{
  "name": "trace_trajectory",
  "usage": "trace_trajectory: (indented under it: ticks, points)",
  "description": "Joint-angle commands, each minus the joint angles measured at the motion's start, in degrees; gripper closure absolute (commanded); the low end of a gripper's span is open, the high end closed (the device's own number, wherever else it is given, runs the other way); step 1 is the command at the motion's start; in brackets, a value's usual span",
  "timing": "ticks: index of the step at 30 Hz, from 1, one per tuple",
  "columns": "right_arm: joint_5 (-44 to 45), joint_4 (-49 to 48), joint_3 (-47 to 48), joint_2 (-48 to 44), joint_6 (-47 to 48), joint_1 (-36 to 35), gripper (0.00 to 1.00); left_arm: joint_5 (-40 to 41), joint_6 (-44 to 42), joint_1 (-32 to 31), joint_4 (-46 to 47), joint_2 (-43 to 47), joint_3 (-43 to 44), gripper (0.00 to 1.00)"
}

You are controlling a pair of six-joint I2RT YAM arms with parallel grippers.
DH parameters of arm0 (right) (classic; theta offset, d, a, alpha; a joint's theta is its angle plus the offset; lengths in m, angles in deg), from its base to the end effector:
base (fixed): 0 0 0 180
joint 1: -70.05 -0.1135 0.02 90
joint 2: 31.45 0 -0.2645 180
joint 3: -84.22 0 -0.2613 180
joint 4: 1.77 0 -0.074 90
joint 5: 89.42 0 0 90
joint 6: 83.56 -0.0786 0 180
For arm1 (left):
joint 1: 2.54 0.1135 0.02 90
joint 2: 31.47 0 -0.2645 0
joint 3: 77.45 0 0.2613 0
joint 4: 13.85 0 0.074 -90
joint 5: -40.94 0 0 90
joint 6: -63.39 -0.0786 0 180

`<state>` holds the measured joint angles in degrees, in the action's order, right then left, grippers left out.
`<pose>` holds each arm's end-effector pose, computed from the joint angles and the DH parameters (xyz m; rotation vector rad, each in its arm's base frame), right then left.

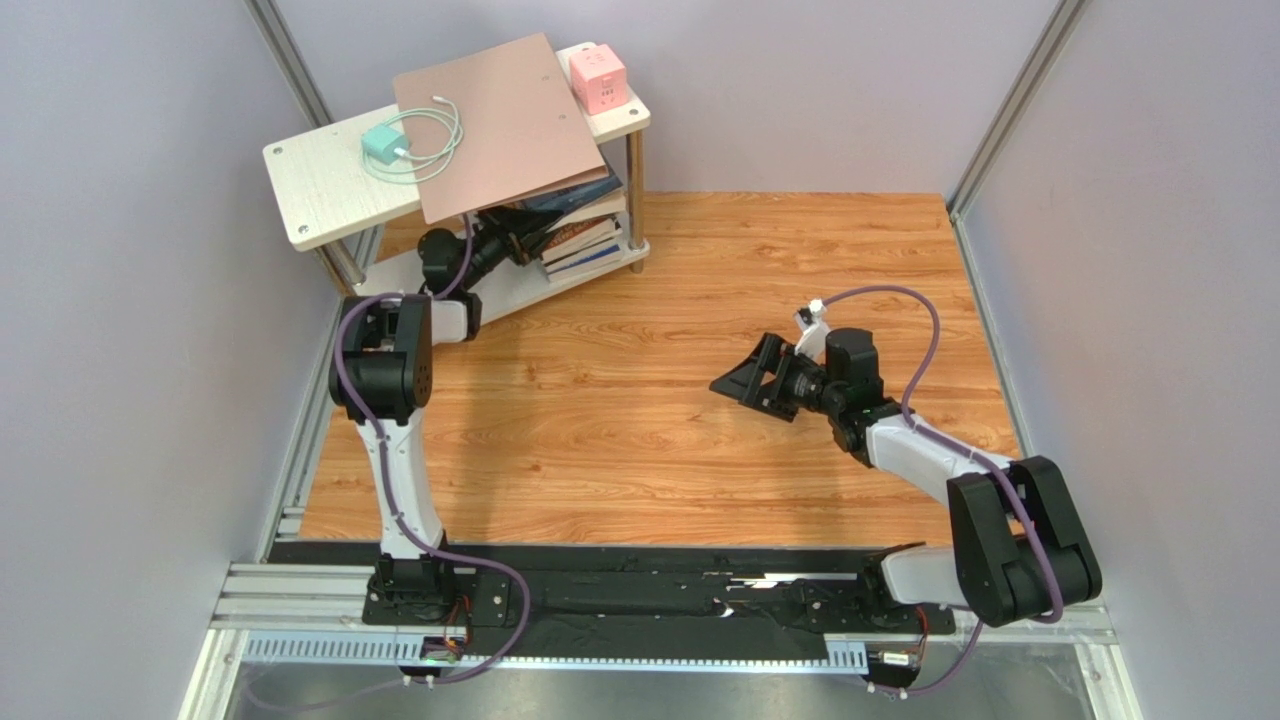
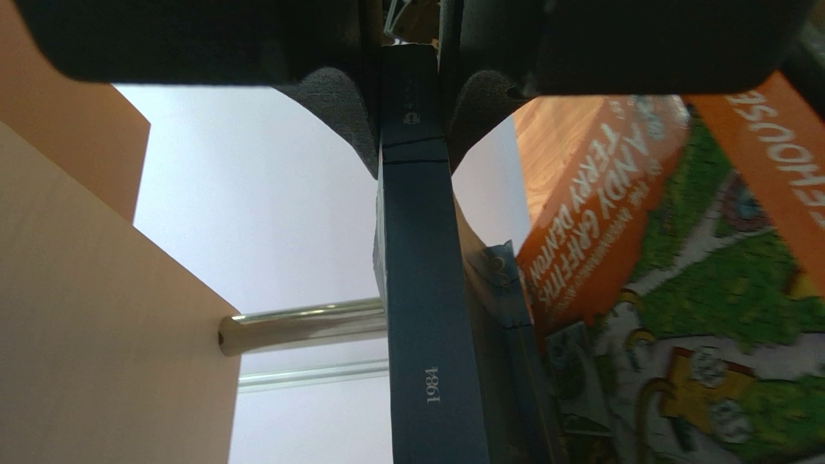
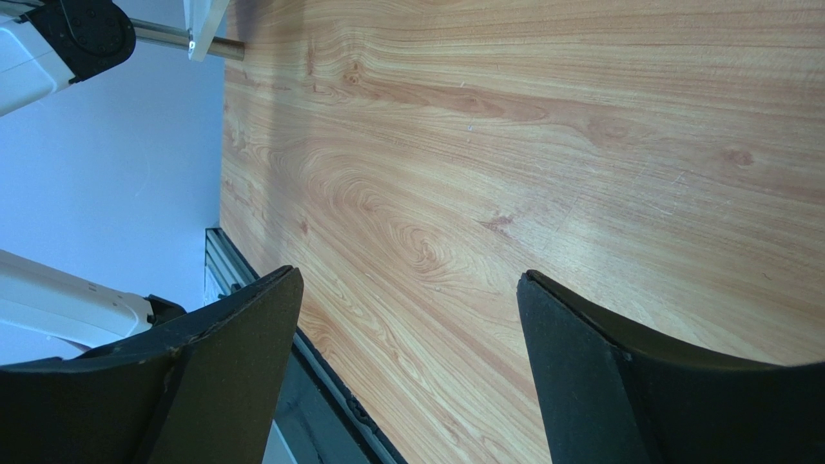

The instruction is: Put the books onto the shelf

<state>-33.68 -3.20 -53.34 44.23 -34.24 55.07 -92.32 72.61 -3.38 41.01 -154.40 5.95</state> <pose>0.2699 0.1180 0.1533 0.1229 2.2560 1.1855 0.4911 -0.0611 0.2039 -0.6231 1.5642 -1.8816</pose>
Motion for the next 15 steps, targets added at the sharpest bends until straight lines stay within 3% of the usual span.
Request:
trace_trajectory:
  ticks: [1, 3, 6, 7, 12, 13, 14, 15]
  points:
    - [-0.5, -3.6, -0.4, 0.6, 0.6, -0.2, 0.13, 0.0, 0.8, 0.5, 19.5, -1.3, 3.9, 1.00]
    - [-0.3, -3.7, -0.5, 0.6, 0.7, -0.3, 0.13, 0.0, 0.3, 0.5, 19.4, -2.2, 3.7, 1.00]
    - [-0.4, -3.8, -0.5, 1.2, 0.7, -0.3, 0.13, -0.2, 0.3, 0.5, 18.8, -3.4, 3.9, 0.88]
    - [-0.5, -3.9, -0.6, 1.2, 0.7, -0.2, 0.13, -0.2, 0.3, 0.5, 18.1, -3.6, 3.8, 0.79]
    - [-0.3, -4.1, -0.8, 1.3, 0.7, -0.2, 0.13, -1.6, -1.4, 0.5, 15.0, -2.9, 3.8, 0.62]
    - [-0.2, -4.1, -0.7, 1.4, 0.8, -0.2, 0.13, -1.8, -1.8, 0.5, 13.9, -2.2, 3.6, 0.51]
    - [-0.3, -4.2, -0.8, 1.5, 0.6, -0.2, 0.13, -1.6, -2.1, 0.5, 13.5, -2.0, 3.3, 0.47]
    - [-0.4, -4.7, -1.0, 1.6, 0.4, -0.3, 0.13, -1.6, -2.2, 1.7, 12.9, -1.5, 2.7, 0.28]
